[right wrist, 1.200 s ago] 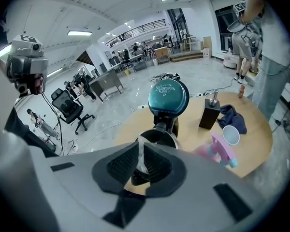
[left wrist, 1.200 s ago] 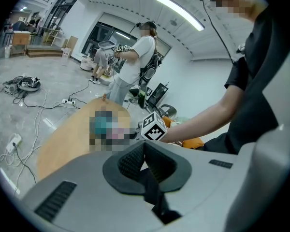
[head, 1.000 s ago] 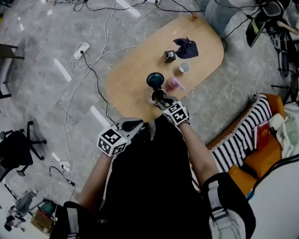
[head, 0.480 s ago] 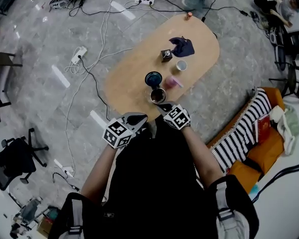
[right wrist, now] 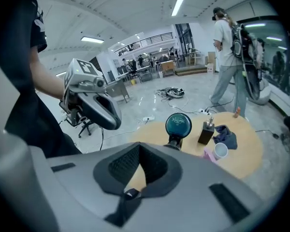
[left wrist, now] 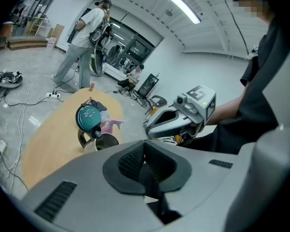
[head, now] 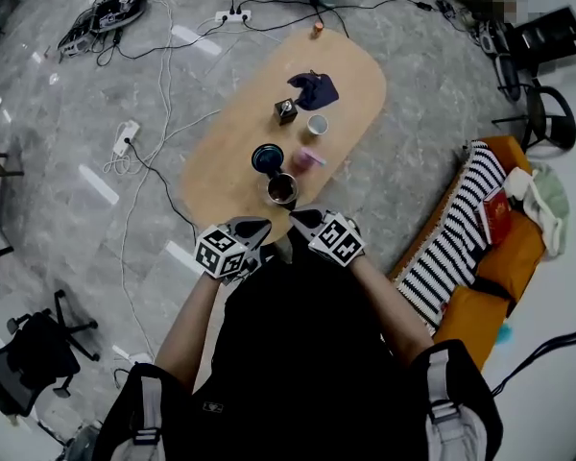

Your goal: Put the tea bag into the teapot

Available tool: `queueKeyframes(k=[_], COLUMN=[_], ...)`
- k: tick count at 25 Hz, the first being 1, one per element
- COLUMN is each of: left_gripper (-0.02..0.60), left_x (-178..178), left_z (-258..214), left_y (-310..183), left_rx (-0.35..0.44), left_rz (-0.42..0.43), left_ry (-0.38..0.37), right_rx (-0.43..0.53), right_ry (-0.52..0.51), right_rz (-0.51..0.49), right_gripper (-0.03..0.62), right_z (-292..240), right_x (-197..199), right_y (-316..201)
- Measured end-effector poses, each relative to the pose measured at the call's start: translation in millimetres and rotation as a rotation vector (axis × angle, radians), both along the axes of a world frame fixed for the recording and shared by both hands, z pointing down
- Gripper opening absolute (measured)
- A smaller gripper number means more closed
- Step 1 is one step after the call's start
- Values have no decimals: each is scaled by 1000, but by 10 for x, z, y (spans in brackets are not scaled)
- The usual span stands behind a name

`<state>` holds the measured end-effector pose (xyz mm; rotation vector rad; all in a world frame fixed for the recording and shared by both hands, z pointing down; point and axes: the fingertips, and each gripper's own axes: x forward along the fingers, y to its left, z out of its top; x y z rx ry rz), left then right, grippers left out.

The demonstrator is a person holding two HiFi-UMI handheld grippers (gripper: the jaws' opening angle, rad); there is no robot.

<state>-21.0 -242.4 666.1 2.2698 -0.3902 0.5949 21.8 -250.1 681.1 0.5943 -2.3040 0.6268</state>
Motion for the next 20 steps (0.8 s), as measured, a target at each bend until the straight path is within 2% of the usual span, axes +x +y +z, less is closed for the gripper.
queueKeyframes(k=[7, 20], left_gripper=[11, 11], left_x=[74, 42], left_z=[-36, -11], left_y=[-65, -79], left_rx=[6, 2], left_rz=[31, 26], left_ry=[9, -4], right_rx=[24, 23], right_ry=[-2, 16], right_rz=[21, -2], right_gripper=[6, 6], right_z=[-157, -138], right_x=[53, 62], right_y=[4, -15])
